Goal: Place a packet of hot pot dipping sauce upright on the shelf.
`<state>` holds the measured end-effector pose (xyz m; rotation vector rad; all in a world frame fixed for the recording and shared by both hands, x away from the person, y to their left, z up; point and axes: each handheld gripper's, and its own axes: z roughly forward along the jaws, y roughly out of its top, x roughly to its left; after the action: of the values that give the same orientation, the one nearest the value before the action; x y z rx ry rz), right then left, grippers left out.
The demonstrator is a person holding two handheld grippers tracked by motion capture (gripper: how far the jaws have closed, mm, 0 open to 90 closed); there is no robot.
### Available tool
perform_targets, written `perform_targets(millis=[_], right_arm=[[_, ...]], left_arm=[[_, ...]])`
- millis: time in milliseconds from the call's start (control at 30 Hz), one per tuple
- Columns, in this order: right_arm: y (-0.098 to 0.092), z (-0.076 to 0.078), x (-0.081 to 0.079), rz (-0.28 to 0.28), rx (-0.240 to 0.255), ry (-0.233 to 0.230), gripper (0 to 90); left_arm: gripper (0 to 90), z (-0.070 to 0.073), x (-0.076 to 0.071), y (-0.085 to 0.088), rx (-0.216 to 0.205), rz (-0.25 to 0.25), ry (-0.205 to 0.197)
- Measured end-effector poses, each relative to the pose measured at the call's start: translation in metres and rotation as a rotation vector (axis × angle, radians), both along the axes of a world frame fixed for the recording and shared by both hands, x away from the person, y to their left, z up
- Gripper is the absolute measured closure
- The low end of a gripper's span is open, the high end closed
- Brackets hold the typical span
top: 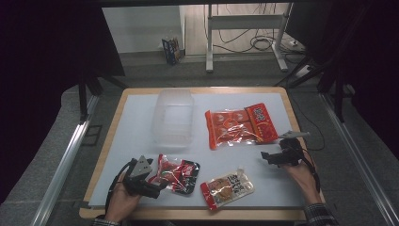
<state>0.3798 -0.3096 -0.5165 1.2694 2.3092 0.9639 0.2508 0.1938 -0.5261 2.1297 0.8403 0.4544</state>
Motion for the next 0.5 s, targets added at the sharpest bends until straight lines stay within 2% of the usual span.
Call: perform_targets(millis=[167,300,500], right_arm=[[0.002,0.0,0.01,-0.015,0.016,0.022,3.9],[0.004,0.0,0.016,-0.015,0.007,0.022,7.0],[0.007,0.002,0.028,-0.022,0.023,0.025,13.1]], left_arm=[[1.2,-0.001,0.0,-0.001,0.006,-0.002,0.007],[1.2,-0.001,0.001,-0.001,0.012,-0.002,0.009],[1.2,-0.002,0.001,-0.001,0.02,0.0,0.012]])
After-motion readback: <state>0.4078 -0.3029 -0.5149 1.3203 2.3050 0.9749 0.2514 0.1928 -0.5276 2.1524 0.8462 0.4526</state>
